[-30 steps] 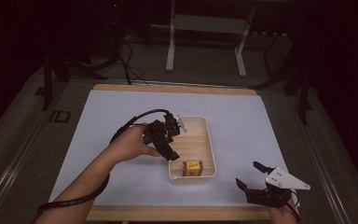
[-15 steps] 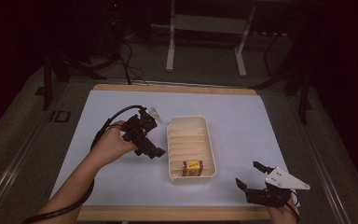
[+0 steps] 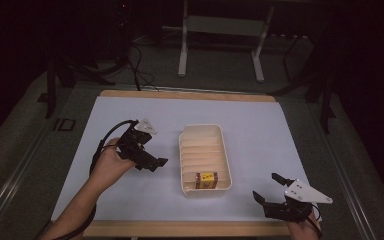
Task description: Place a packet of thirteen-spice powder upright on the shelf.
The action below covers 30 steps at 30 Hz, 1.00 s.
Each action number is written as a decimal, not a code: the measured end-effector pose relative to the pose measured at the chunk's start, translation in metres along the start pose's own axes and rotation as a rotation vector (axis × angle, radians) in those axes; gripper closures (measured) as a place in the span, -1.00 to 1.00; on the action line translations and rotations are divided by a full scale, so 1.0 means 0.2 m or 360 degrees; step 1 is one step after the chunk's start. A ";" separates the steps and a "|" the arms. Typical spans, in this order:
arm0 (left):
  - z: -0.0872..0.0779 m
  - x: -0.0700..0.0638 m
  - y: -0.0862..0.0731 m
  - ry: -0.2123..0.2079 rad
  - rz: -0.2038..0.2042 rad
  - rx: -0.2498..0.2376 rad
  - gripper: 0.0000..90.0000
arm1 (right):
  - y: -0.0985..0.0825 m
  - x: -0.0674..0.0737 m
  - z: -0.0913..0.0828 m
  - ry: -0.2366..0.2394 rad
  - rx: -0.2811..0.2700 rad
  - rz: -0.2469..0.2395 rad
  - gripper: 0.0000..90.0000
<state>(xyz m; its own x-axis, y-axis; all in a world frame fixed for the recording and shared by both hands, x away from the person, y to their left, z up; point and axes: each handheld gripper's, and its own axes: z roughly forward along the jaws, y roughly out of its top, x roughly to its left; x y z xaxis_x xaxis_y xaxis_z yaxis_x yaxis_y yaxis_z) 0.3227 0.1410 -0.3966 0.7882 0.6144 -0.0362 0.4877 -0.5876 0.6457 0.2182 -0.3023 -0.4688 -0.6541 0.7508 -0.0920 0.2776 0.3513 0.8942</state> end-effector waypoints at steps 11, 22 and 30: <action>0.02 0.00 -0.16 0.0019 -0.0076 -0.0141 -0.97 | 0.00 0.00 0.00 -0.0003 0.0001 0.0001 -0.68; 0.03 0.00 -0.28 0.0001 -0.0149 -0.0213 -0.97 | 0.00 0.00 0.00 -0.0006 -0.0001 0.0002 -0.68; 0.02 0.01 -0.34 -0.0004 -0.0199 -0.0266 -0.97 | 0.00 0.00 0.00 -0.0006 -0.0001 0.0001 -0.68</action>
<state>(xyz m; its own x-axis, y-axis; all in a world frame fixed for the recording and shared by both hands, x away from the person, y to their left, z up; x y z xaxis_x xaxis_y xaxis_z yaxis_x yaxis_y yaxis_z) 0.2915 0.1803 -0.4440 0.7266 0.6755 -0.1256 0.5127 -0.4113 0.7536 0.2182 -0.3021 -0.4686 -0.6514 0.7530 -0.0931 0.2774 0.3505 0.8945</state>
